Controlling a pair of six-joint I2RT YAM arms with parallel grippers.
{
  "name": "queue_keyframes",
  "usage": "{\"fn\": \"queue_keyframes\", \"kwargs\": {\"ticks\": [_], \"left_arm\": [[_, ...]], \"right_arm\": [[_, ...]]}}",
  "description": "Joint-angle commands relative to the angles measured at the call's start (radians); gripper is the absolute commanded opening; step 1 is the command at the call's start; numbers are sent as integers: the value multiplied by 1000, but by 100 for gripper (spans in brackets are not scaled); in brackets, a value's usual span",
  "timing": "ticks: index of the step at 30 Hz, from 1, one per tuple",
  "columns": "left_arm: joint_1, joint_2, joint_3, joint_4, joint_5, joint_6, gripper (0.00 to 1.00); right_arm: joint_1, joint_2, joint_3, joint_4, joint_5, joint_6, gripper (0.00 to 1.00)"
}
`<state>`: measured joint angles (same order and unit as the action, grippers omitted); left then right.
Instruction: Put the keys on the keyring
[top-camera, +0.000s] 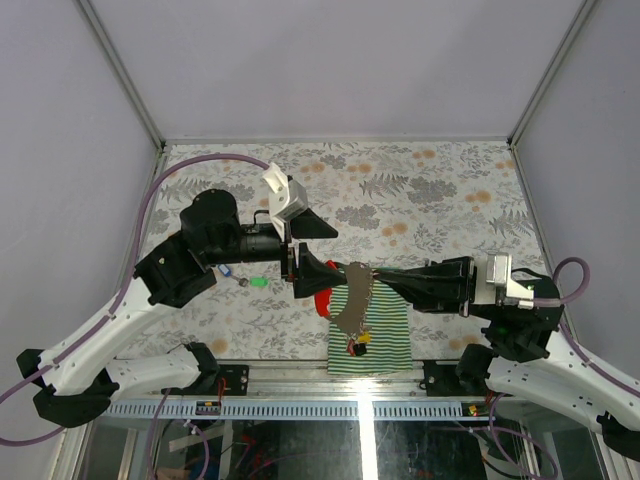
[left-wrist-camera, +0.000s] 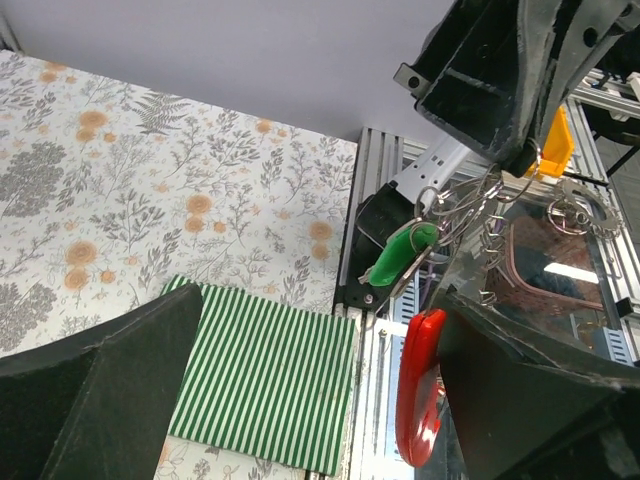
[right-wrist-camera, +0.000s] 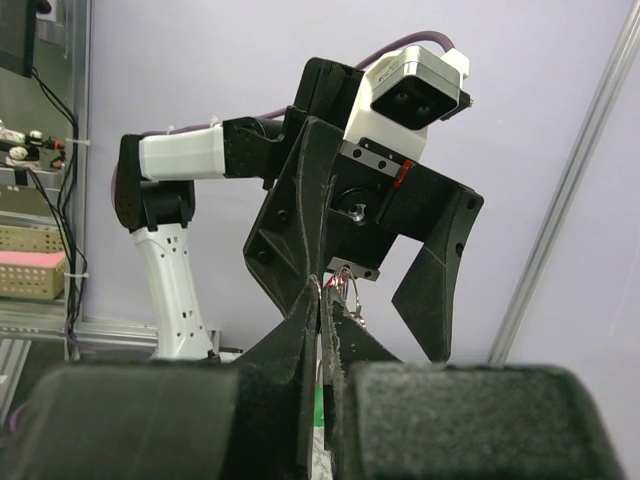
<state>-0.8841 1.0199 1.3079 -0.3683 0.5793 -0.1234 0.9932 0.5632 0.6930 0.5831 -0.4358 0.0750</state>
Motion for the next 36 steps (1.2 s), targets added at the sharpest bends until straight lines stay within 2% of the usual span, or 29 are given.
{"fn": "queue_keyframes", "kwargs": {"ticks": [1, 10, 19, 24, 31, 33, 36], "left_arm": [[-10, -1, 50, 21, -13, 21, 100], [-10, -16, 50, 30, -71, 31, 98], [-13, 66, 82, -26, -280, 6, 99], [-14, 78, 71, -38, -292, 24, 100], [-14, 11, 37, -34, -258, 60, 99], [-13, -11, 23, -22, -234, 66, 96], [-13, -49, -5, 13, -195, 69, 86]], "right_arm": [[-2, 3, 32, -106, 51, -72, 0], [-1, -7, 32, -137, 75, -86, 0], [-2, 58, 44, -119, 120, -83, 0], [-2, 76, 36, -105, 177, -90, 0], [-1, 43, 22, -133, 208, -125, 0], [-2, 34, 19, -134, 209, -128, 0], [-2, 23, 13, -117, 212, -121, 0]]}}
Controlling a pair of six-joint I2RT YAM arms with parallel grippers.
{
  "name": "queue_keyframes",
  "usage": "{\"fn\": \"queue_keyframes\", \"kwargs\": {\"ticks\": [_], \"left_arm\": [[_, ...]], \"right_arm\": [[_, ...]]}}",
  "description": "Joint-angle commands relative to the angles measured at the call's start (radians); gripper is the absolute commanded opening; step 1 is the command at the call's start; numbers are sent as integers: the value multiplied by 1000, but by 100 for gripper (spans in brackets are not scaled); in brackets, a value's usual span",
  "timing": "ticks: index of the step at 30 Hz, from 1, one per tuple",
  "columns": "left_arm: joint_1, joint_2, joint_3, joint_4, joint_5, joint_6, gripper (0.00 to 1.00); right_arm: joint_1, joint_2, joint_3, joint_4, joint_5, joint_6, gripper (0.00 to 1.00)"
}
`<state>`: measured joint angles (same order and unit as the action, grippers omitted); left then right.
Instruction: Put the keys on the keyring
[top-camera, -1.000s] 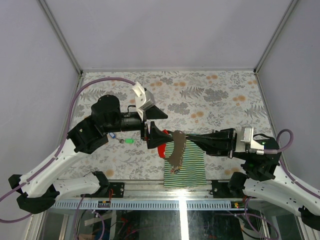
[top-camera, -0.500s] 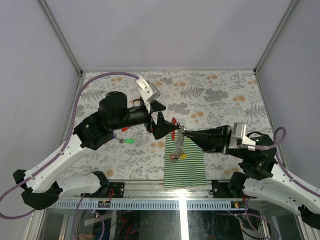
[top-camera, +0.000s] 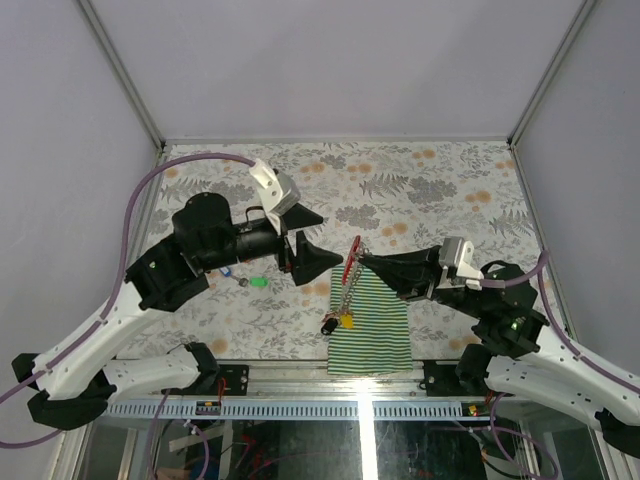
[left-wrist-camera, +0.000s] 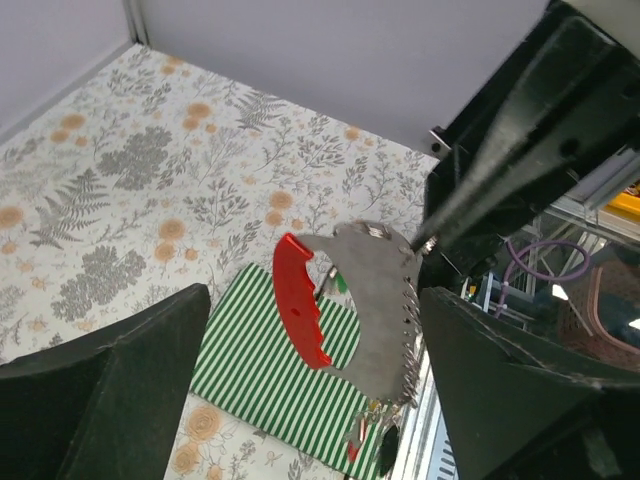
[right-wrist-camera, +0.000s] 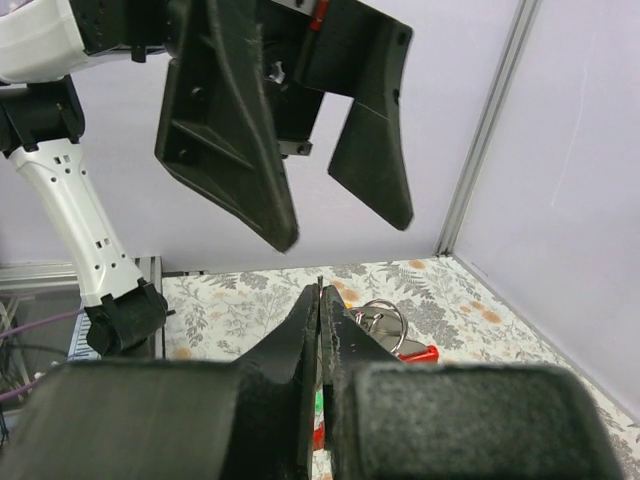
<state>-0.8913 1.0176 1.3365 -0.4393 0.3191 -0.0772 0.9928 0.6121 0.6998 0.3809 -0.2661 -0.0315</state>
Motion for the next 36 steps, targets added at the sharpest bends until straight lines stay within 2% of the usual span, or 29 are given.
{"fn": "queue_keyframes", "kwargs": {"ticks": [1, 3, 9, 16, 20, 28, 36], "left_arm": [[-6, -59, -44, 104, 80, 18, 83], [-6, -86, -70, 157, 115, -3, 79], [-6, -133, -112, 340, 194, -85, 76], [-6, -114, -91, 465, 270, -111, 61], [-6, -97, -75, 485, 298, -104, 56], [-6, -82, -70, 518, 335, -107, 39], [-6, -80, -73, 526, 332, -112, 34]], "right_arm": [[-1, -28, 4, 98, 41, -8, 0], [-2, -32, -7, 139, 37, 17, 0], [-2, -7, -43, 362, -20, 130, 0], [0, 77, -28, 606, -103, 262, 0], [-1, 116, -2, 663, -129, 297, 0], [-1, 156, 10, 756, -92, 328, 0], [-1, 171, 17, 790, -79, 338, 0]]}}
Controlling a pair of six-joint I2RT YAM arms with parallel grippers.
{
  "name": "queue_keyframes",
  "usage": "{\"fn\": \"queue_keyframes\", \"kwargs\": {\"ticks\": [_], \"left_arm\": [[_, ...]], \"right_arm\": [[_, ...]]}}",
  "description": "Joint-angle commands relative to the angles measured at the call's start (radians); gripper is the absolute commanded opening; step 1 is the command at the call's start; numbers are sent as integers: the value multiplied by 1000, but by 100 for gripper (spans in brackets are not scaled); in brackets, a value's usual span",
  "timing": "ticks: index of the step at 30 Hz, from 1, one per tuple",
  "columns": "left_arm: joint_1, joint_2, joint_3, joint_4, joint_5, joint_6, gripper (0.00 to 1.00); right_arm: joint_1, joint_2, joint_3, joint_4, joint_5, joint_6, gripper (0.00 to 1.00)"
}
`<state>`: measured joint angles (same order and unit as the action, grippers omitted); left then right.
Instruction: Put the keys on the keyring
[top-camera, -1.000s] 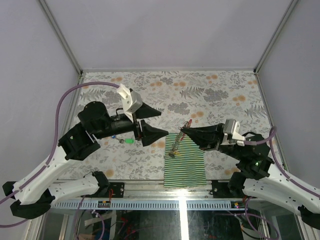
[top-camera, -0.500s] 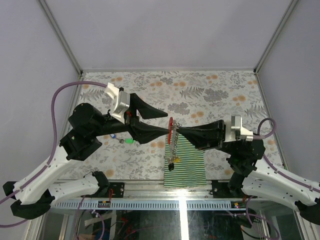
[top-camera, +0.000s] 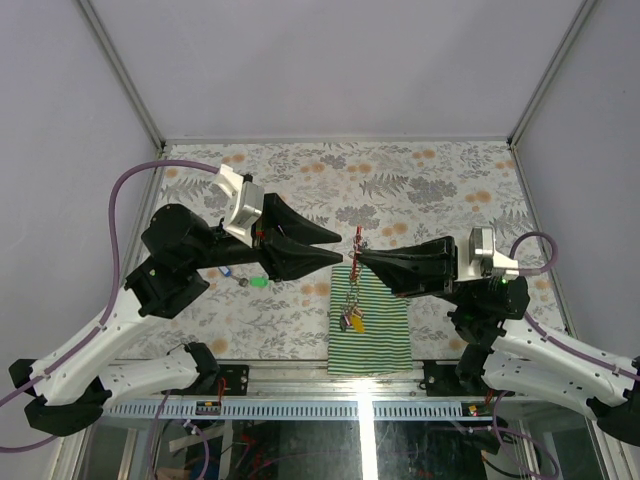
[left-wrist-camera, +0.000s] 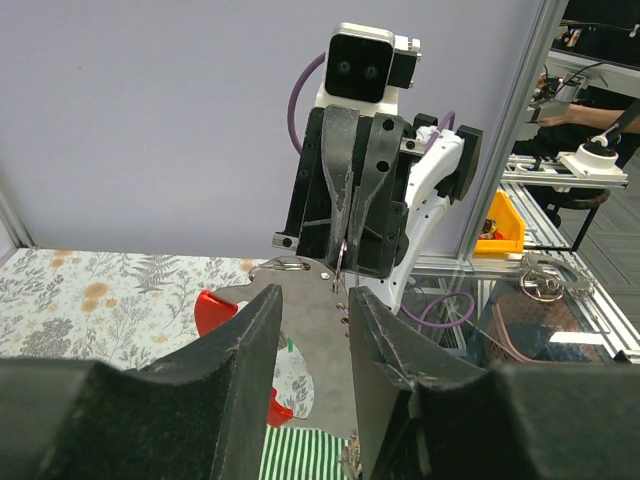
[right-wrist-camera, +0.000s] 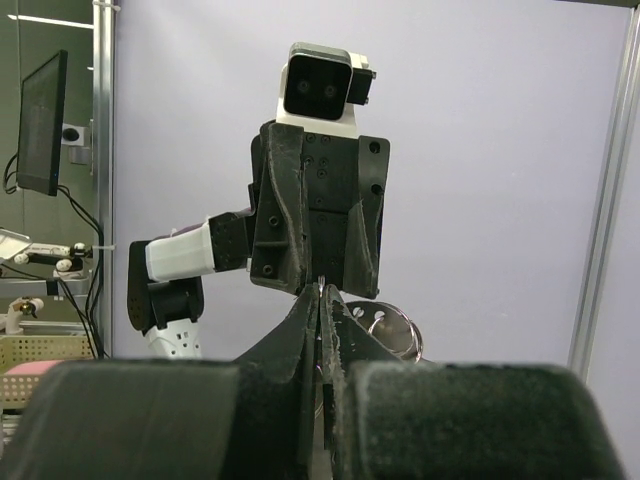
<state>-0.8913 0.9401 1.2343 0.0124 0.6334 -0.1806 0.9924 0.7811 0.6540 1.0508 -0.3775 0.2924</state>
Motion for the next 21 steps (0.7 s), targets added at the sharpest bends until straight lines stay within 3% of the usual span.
{"fn": "queue_keyframes", "kwargs": {"ticks": [1, 21], "left_arm": [[-6, 1, 31, 74, 20, -10, 33], [-6, 55, 50, 111, 74, -48, 27]], "right_arm": [[0, 4, 64, 122, 32, 14, 0], [-1, 10, 79, 101, 29, -4, 0]]}}
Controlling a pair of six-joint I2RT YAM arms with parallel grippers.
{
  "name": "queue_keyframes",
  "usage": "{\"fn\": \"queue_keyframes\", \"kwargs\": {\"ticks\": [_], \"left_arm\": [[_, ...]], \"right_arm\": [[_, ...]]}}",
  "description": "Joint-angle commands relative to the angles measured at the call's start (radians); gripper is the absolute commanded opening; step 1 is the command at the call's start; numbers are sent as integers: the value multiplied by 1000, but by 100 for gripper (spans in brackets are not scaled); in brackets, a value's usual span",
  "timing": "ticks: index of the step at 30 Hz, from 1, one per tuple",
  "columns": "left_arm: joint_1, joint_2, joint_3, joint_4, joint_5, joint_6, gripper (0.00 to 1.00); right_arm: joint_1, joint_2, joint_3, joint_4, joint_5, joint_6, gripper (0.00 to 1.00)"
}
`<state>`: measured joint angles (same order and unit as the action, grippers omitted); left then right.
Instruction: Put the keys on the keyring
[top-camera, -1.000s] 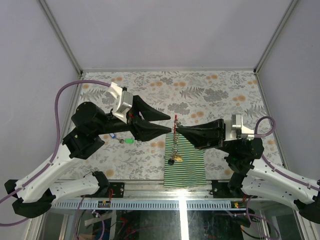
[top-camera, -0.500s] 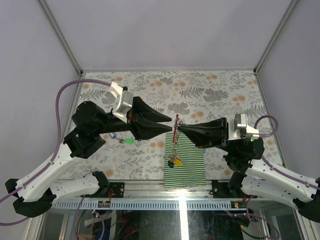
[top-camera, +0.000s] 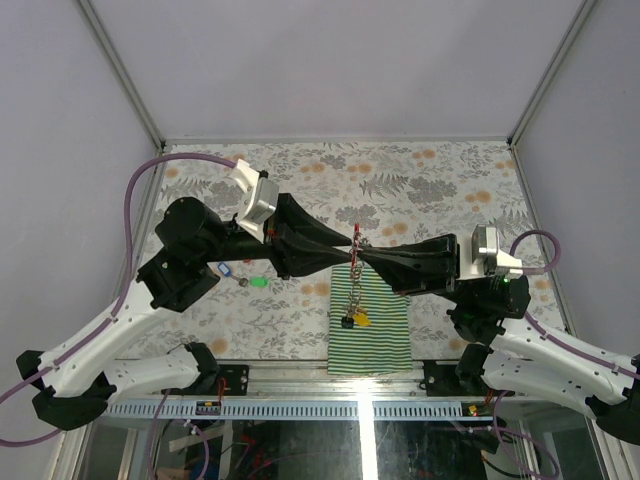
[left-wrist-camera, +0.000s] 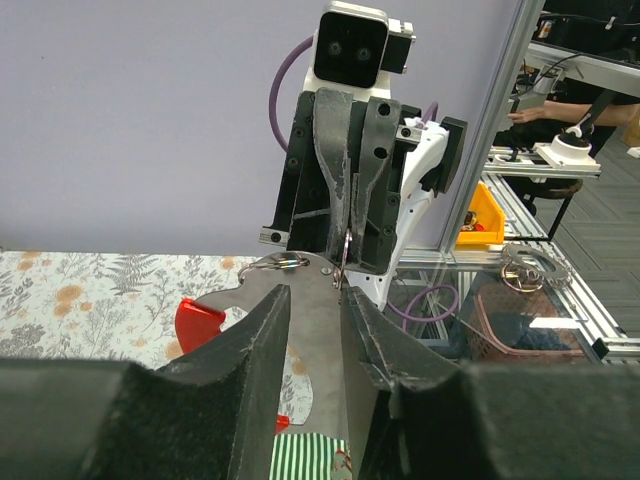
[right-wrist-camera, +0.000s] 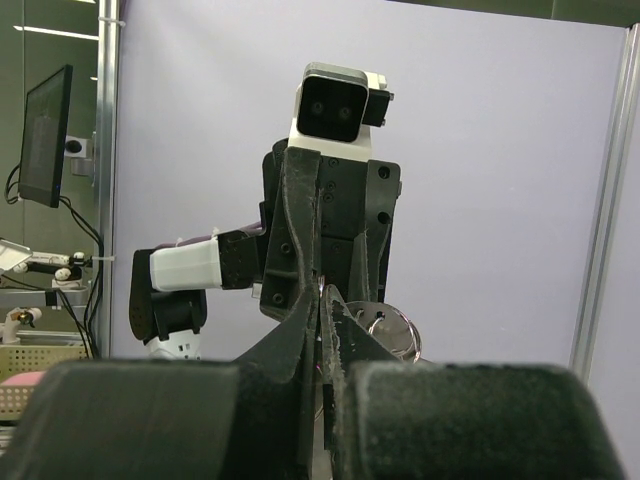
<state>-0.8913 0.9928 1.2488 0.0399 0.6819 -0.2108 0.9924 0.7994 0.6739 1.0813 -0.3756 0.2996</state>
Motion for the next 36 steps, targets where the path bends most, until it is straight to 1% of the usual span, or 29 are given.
{"fn": "queue_keyframes", "kwargs": {"ticks": [1, 19, 30, 31, 33, 36], "left_arm": [[-6, 4, 36, 85, 27, -19, 27], [-6, 8, 34, 91, 39, -37, 20], [-6, 0, 19, 126, 54, -62, 10], [-6, 0, 17, 127, 56, -64, 8], [-6, 1, 18, 127, 60, -67, 1], [-6, -1, 20, 125, 71, -70, 0]], "right_arm": [[-1, -9, 58, 68, 28, -13, 0], [0, 3, 45, 60, 33, -20, 0], [-1, 13, 39, 63, 44, -21, 0], [0, 14, 39, 63, 44, -20, 0], [-1, 13, 39, 63, 46, -19, 0], [0, 10, 41, 54, 46, -23, 0]]}}
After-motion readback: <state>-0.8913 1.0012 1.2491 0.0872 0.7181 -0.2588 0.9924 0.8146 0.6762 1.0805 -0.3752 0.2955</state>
